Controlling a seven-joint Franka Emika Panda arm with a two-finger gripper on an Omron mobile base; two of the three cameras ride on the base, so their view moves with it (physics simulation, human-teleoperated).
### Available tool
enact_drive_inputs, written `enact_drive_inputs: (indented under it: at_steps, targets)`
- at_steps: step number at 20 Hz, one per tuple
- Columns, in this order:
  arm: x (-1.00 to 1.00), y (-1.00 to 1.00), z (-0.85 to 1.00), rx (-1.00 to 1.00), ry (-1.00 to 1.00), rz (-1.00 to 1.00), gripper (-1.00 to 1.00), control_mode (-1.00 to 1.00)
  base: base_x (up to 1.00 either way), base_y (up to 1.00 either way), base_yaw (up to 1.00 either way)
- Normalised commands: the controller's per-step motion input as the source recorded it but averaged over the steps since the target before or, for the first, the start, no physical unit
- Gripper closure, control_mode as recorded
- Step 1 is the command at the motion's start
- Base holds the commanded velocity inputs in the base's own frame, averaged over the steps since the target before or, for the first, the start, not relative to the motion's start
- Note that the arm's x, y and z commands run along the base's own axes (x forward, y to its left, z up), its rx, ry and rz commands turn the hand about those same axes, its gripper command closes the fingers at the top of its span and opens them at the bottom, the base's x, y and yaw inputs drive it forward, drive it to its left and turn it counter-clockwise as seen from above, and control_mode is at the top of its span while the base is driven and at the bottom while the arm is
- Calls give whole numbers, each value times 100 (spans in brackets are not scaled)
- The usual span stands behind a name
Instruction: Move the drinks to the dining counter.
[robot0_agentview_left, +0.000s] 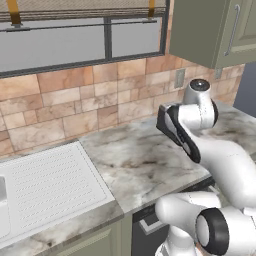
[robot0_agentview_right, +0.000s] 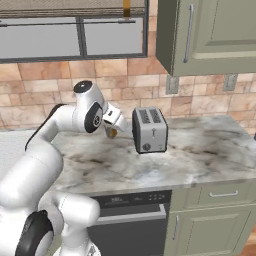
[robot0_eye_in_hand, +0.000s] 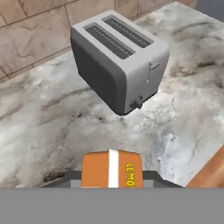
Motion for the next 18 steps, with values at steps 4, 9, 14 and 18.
enact_drive_inputs:
  at_steps: [4, 9, 14, 18]
  targets:
    - [-44, 0, 22, 1, 0, 24, 100, -100, 0, 0, 0]
    - [-43, 1, 18, 0, 2, 17, 100, -100, 0, 0, 0]
    - [-52, 9, 6, 0, 0, 10, 100, -100, 0, 0, 0]
    - [-56, 3, 18, 0, 0, 8, 100, -100, 0, 0, 0]
